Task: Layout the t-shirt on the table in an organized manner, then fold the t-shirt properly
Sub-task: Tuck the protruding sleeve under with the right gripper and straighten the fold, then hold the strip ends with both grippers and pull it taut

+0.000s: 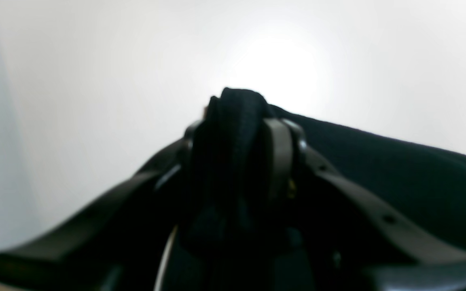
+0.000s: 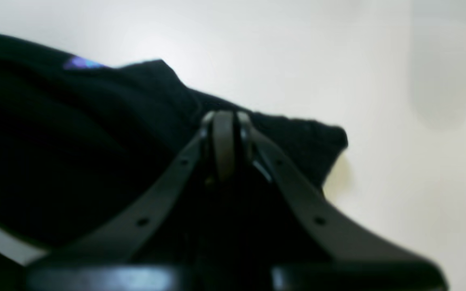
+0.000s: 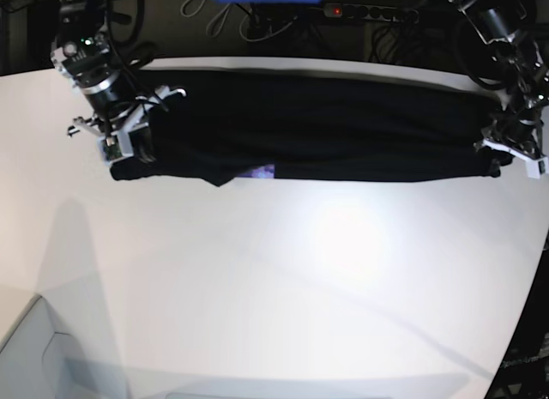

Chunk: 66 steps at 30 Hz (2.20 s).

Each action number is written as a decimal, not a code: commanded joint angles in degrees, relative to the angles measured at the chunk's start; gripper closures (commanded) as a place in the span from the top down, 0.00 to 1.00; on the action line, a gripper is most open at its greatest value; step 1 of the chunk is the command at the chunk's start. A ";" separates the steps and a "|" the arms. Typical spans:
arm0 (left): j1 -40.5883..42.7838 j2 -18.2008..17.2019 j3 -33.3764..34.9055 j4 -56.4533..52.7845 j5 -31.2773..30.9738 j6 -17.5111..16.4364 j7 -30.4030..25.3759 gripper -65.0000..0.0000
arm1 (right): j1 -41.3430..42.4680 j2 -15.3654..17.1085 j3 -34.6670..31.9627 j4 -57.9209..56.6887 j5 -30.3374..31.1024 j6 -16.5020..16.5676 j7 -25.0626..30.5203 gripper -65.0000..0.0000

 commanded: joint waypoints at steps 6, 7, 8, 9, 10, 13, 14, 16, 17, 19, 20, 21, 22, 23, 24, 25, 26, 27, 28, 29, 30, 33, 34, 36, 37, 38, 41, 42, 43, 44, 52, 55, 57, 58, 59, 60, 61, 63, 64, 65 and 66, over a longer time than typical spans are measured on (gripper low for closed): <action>0.17 -0.63 -0.02 0.20 1.49 0.36 2.50 0.33 | -0.50 0.42 3.83 -3.87 0.58 0.03 1.40 0.00; 0.17 -0.80 -0.02 0.20 1.49 0.36 2.50 0.33 | -0.42 0.42 4.35 -4.92 0.58 0.03 1.40 0.00; 0.17 -0.89 -0.02 0.20 1.49 0.36 2.50 0.33 | -0.33 0.42 4.79 -5.89 0.58 0.03 1.40 0.00; 0.35 -0.89 -0.02 0.20 1.66 0.36 2.50 0.33 | -0.33 0.42 4.97 -6.50 0.58 0.03 1.40 0.00; 0.87 -0.98 -0.02 0.29 1.49 0.36 2.50 0.33 | -0.33 0.42 5.06 -7.03 0.58 0.03 1.40 0.00; 1.49 -0.98 -0.02 0.38 1.40 0.36 2.50 0.33 | -0.33 0.33 4.71 -8.44 0.67 0.03 1.40 0.00; 1.49 -1.07 -0.02 0.38 1.40 0.36 2.50 0.33 | -0.33 0.24 4.71 -9.32 0.67 0.03 1.40 0.00; 1.49 -1.07 -0.02 0.38 1.84 0.36 2.50 0.33 | 0.64 -0.73 4.18 -11.25 0.67 0.03 1.40 0.00; 1.58 -1.07 -0.02 0.38 1.84 0.36 2.50 0.33 | 1.34 -1.08 4.09 -12.13 0.67 0.03 1.40 0.00; 1.58 -1.07 0.06 0.38 1.84 0.36 2.50 0.33 | 2.05 -1.17 3.74 -14.50 0.67 0.03 1.40 0.00; 1.58 -1.07 0.06 0.38 1.93 0.36 2.50 0.33 | 2.05 -1.25 3.65 -15.47 0.67 0.03 1.40 0.00; 1.58 -1.07 0.06 0.38 1.93 0.36 2.50 0.33 | 2.31 -1.25 3.30 -16.26 0.67 0.03 1.40 0.00; 1.58 -1.15 0.06 0.38 1.93 0.36 2.58 0.34 | 2.66 -1.25 2.51 -16.88 0.67 0.03 1.40 0.00; 1.58 -1.42 0.06 0.38 1.93 0.27 2.58 0.34 | 2.92 -1.25 1.72 -17.40 0.67 0.03 1.40 0.00; 1.58 -1.86 0.06 0.38 1.57 0.27 2.58 0.34 | 3.01 -1.25 1.10 -17.93 0.67 0.03 1.40 0.00; 1.66 -2.12 0.06 0.38 1.40 0.27 2.58 0.34 | 3.10 -1.25 0.40 -18.46 0.67 0.03 1.40 0.00; 1.66 -2.21 0.06 0.38 1.40 0.18 2.58 0.34 | 3.10 -1.25 0.05 -18.90 0.67 0.03 1.40 0.00; 1.75 -2.30 0.06 0.64 1.40 0.18 2.58 0.34 | 3.10 -1.25 -0.22 -19.25 0.67 0.03 1.40 0.00; 2.19 -2.30 0.06 1.17 1.40 0.18 2.58 0.34 | 3.10 -1.25 -0.31 -19.43 0.67 0.03 1.40 0.00; 3.07 -2.30 0.06 2.31 1.31 0.18 2.58 0.34 | 3.10 -1.34 -0.31 -19.43 0.67 0.03 1.40 0.00; 3.60 -2.30 0.06 3.63 1.31 0.18 2.58 0.34 | 3.10 -1.43 -0.31 -19.51 0.67 0.03 1.32 0.00; 4.83 -1.94 0.06 8.11 1.31 0.18 2.58 0.37 | 3.10 -2.31 -0.31 -19.69 0.67 0.03 1.32 0.00; 5.18 -1.77 0.06 9.61 1.31 0.18 2.58 0.43 | 3.10 -2.40 -0.31 -19.69 0.67 0.03 1.32 0.00; 6.06 -1.68 0.06 11.98 1.31 0.18 2.58 0.57 | 3.10 -2.48 -0.31 -19.69 0.67 0.03 1.32 0.02; 6.32 -1.68 0.06 12.60 1.31 0.18 2.58 0.64 | 3.10 -2.57 -0.31 -19.69 0.67 0.03 1.32 0.05; 6.41 -1.59 0.06 12.77 1.31 0.18 2.58 0.69 | 3.10 -2.66 -0.31 -19.69 0.67 0.03 1.32 0.07; 6.50 -1.59 -0.02 13.30 1.31 0.18 2.58 0.75 | 3.19 -3.89 -0.31 -19.69 0.67 0.03 1.32 0.13; 6.50 -1.59 -0.02 13.48 1.31 0.18 2.58 0.75 | 3.19 -4.07 -0.22 -19.60 0.67 0.03 1.32 0.13; 6.50 -1.59 -0.02 13.48 1.31 0.18 2.58 0.75 | 3.19 -4.07 -0.22 -19.60 0.67 0.03 1.32 0.14; 6.50 -1.59 -0.02 13.48 0.78 0.18 2.58 0.75 | 3.19 -4.15 -0.22 -19.51 0.67 0.03 1.32 0.14; 8.70 -3.44 -0.20 13.48 -8.62 0.18 2.50 0.75 | 3.19 -5.30 -0.31 -19.60 0.67 0.03 1.32 0.14; 9.66 -3.09 -3.63 13.65 -10.29 0.18 2.50 0.75 | 3.19 -5.30 -0.31 -19.60 0.67 0.03 1.23 0.14; 10.02 -3.00 -5.30 14.18 -11.00 0.18 2.58 0.75 | 3.19 -5.30 -0.31 -19.60 0.67 0.03 1.14 0.14; 10.10 -3.00 -5.74 14.53 -11.26 0.18 2.58 0.75 | 3.19 -5.30 -0.31 -19.60 0.67 0.03 1.14 0.14; 10.46 -3.00 -6.00 14.79 -11.26 0.27 2.67 0.75 | 3.19 -5.30 -0.31 -19.60 0.67 0.03 1.14 0.14; 11.07 -3.00 -6.09 14.79 -11.26 0.27 2.67 0.75 | 3.19 -5.30 -0.31 -19.60 0.67 0.03 1.23 0.14; 11.86 -3.00 -6.09 14.97 -11.26 0.27 2.58 0.75 | 3.19 -5.30 -0.31 -19.60 0.67 0.03 1.23 0.14; 12.83 -2.91 -6.09 14.79 -11.26 0.27 2.58 0.75 | 3.19 -5.30 -0.31 -19.60 0.67 0.03 1.14 0.14; 12.83 -2.91 -6.00 14.35 -11.26 0.27 2.58 0.75 | 3.19 -5.30 -0.31 -19.60 0.67 0.03 1.14 0.14; 12.83 -2.82 -6.00 14.00 -11.26 0.27 2.58 0.75 | 3.19 -5.39 -0.31 -19.60 0.67 0.03 1.23 0.14; 12.83 -2.38 -6.00 13.39 -11.26 0.27 2.58 0.75 | 3.19 -5.39 -0.39 -19.60 0.67 0.03 1.23 0.14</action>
